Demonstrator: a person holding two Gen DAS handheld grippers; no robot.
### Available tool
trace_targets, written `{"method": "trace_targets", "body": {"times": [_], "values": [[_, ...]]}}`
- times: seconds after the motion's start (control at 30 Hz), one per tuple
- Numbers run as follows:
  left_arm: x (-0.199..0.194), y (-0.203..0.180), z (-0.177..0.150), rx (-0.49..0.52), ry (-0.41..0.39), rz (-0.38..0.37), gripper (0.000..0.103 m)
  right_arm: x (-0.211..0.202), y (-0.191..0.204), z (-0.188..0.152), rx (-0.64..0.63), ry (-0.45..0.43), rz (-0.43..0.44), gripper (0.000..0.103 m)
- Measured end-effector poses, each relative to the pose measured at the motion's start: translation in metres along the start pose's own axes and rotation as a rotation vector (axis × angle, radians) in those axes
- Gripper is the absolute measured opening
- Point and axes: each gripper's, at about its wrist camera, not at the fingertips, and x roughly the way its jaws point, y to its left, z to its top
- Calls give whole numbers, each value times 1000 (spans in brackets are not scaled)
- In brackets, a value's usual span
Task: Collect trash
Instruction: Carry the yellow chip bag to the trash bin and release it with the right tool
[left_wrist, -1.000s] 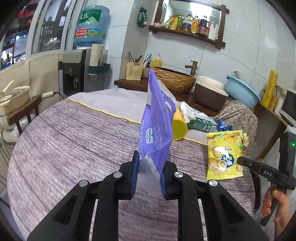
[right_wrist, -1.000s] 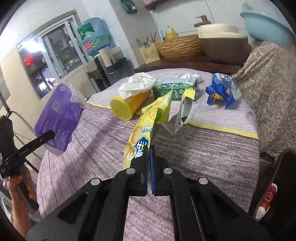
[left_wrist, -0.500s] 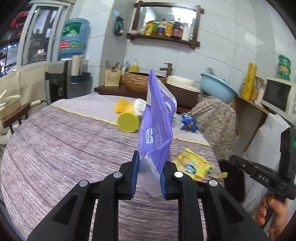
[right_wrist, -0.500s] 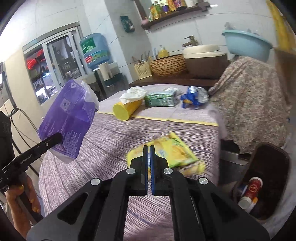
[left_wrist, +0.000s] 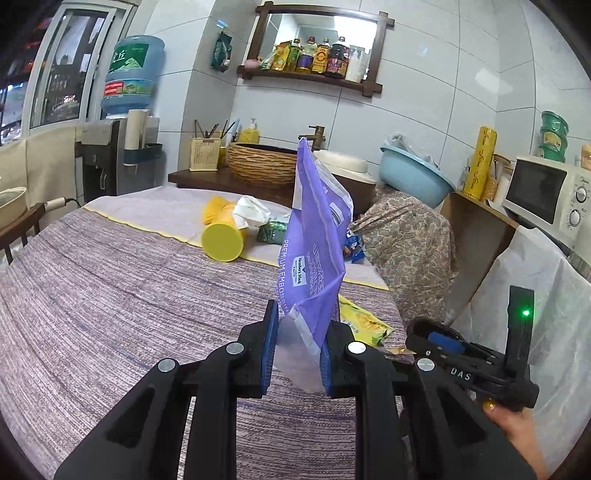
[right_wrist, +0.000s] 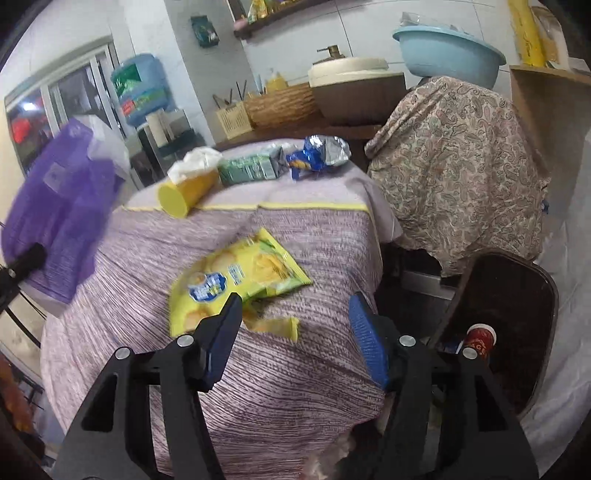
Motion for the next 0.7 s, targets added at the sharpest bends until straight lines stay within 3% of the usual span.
{"method": "trace_targets", "body": {"times": [0.1,0.37,0.43,0.6,0.63,0.7], "values": [[-1,3,-4,-10,12,6,20,6,11,-4,-63,25,37,61],[-3,7,-6,-31,19,1,20,30,59,-7,-402,77,-122,59],[-3,8,-6,-34,19,1,20,39,60,-7,-436,101,-150,51],[-3,7,-6,-36,21,-1,20,48,45,-1,-362,119,-107,24],[-3,7,-6,-37,22,-2,20,48,42,0,-346,117,-101,13],[-4,6,-7,-35,23,-5,20,45,37,0,-313,104,-92,10]]}}
